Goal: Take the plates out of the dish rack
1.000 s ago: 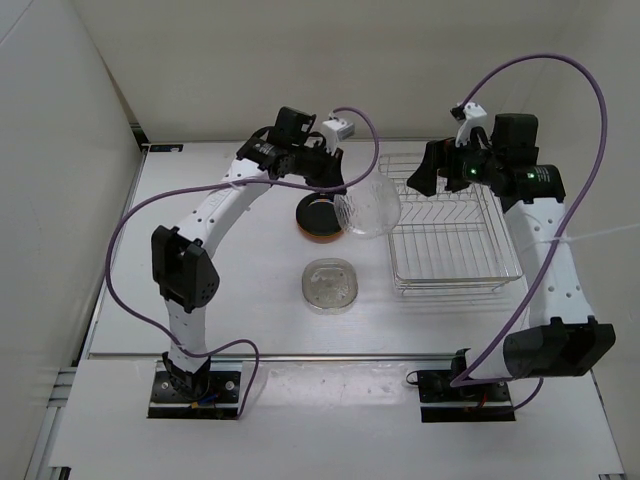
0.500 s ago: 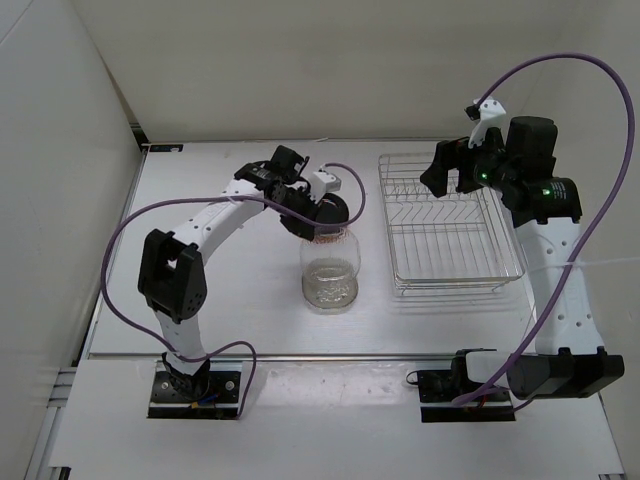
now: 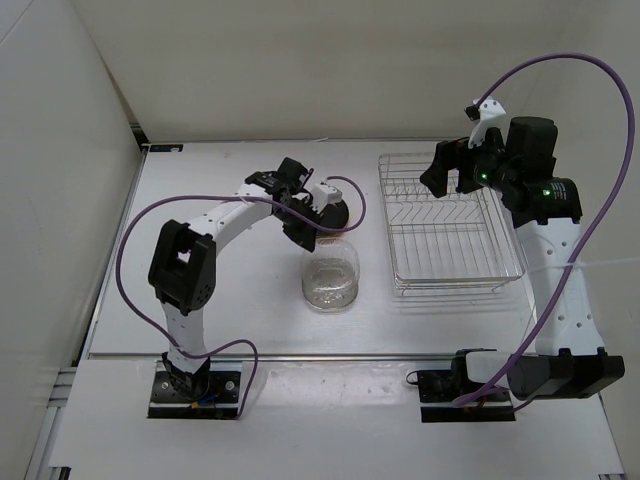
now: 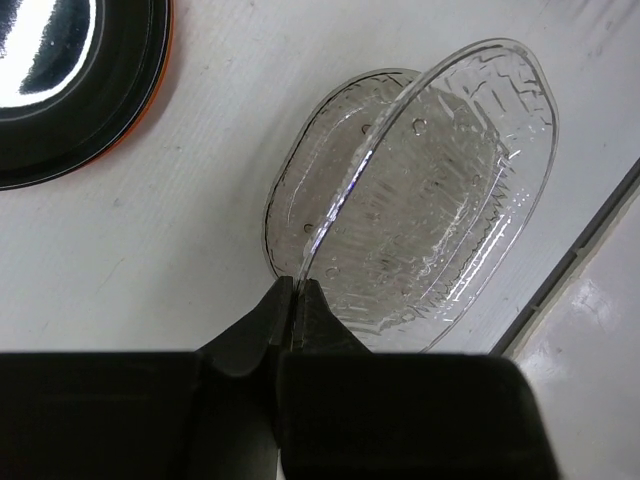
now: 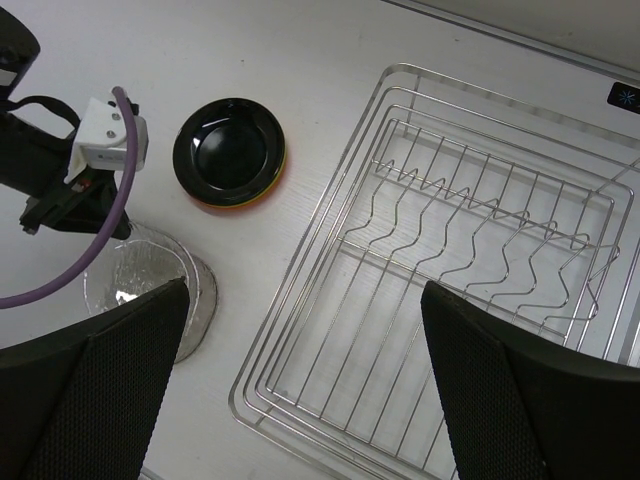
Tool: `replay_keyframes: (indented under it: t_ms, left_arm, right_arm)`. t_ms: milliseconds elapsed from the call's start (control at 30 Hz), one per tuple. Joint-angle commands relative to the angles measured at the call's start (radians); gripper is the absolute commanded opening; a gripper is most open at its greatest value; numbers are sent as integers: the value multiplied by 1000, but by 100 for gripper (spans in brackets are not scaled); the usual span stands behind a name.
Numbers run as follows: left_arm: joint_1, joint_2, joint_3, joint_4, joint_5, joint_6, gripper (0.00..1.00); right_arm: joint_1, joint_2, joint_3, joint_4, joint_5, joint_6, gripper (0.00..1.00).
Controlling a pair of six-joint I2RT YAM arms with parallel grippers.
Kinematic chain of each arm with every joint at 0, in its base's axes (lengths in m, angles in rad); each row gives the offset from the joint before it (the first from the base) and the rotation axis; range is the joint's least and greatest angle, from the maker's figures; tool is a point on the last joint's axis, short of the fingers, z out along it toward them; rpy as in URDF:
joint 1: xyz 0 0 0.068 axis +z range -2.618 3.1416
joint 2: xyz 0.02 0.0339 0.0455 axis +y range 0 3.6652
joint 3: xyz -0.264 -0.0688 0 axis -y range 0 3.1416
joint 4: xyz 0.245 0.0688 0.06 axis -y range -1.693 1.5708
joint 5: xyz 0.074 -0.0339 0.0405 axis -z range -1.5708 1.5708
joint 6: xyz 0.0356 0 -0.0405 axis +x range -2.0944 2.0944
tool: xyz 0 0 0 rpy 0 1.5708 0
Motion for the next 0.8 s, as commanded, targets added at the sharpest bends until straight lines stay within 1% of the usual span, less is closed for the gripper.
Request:
replay_keyframes:
  t_ms: [0,533,767]
  left_arm:
    - [2,13,0,27,43,-9,11]
    - [2,44,-36,56,33,9,11]
    - [-17,44,-46,65,24,9,11]
  right_arm:
    - [-1,-30,-1,35,-9,-7,100]
    - [-1,-30,-1,26,-18,-7,100]
    - [-1,-30,-1,26,-18,2,100]
